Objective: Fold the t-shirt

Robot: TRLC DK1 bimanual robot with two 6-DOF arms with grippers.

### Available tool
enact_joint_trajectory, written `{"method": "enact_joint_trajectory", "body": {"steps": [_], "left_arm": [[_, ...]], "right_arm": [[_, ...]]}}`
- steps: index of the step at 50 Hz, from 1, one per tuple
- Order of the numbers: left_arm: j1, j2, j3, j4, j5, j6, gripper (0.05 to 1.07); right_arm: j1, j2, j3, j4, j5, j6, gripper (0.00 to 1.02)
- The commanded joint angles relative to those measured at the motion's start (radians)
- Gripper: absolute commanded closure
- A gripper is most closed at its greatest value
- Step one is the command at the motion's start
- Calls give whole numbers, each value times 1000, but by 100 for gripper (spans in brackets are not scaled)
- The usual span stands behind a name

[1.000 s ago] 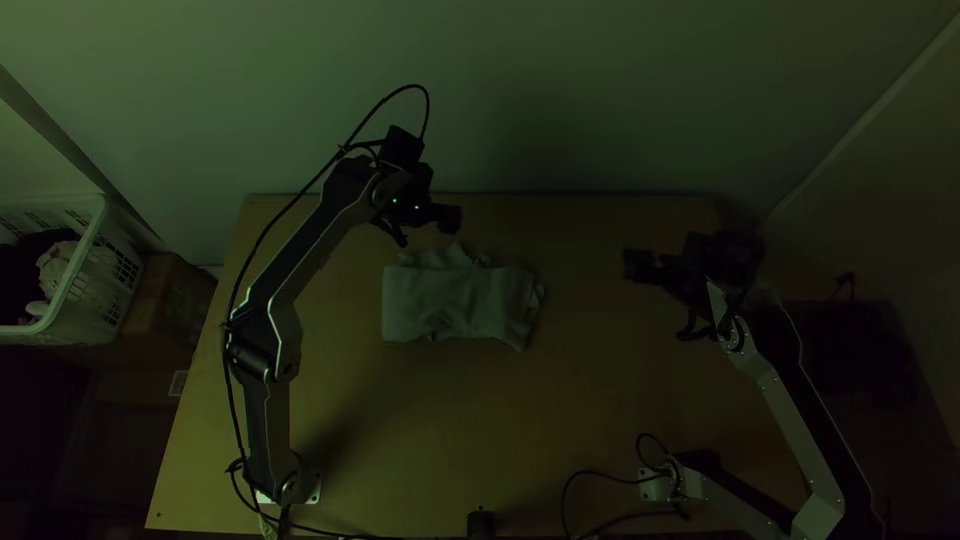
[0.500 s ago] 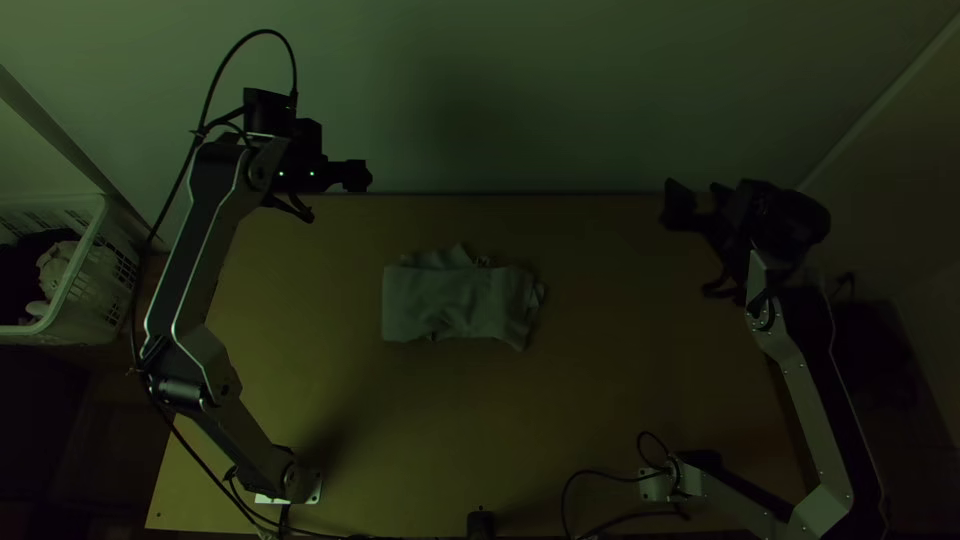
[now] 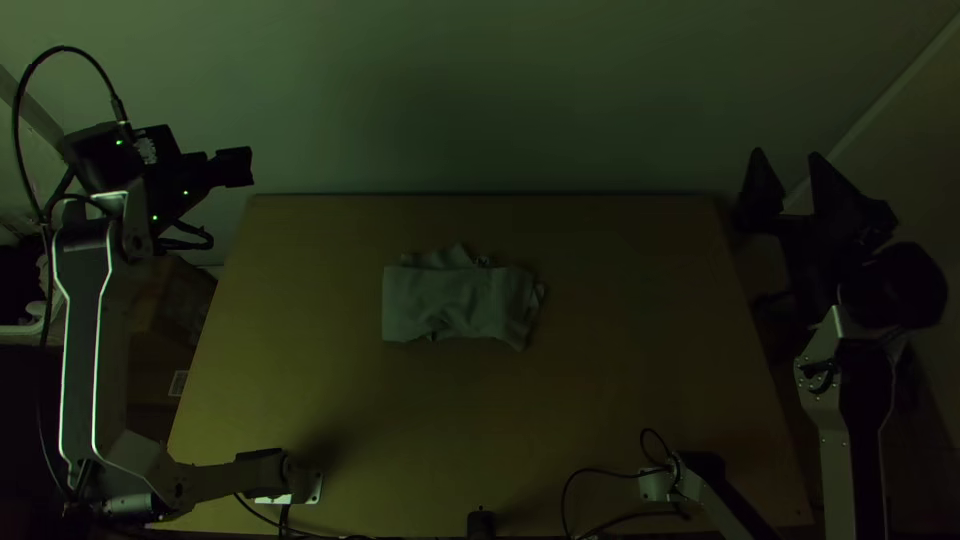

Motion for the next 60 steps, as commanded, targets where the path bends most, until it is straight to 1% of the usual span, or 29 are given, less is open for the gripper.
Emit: {"method": "enact_joint_trajectory", "body": {"steps": [1,6,12,16,25,34,37,41,47,60], "left_arm": [[55,-134,-111,76,-4,10,10],[101,-240,-222,171,-27,10,10],[147,-366,-371,295,-50,0,10],[167,-443,-457,335,-52,-12,10],[240,-648,-702,488,-52,-17,10],[257,-845,-929,538,-52,-7,10],[259,-912,-1006,565,-52,-3,10],[259,-983,-1081,562,-52,-1,10],[251,-1056,-1178,553,-50,0,10],[216,-1190,-1397,571,-49,46,10]], "right_arm": [[-13,-67,-12,16,7,-13,4],[-13,-136,-56,48,3,-39,4],[-36,-222,-130,136,3,-36,4],[-41,-285,-191,202,3,-36,4],[-44,-416,-308,238,4,-39,4],[-42,-560,-450,258,3,-36,4],[-44,-621,-521,292,3,-36,4],[-39,-699,-611,320,3,-38,4],[-38,-784,-722,320,3,-36,4],[-38,-891,-950,330,4,-31,4]]}}
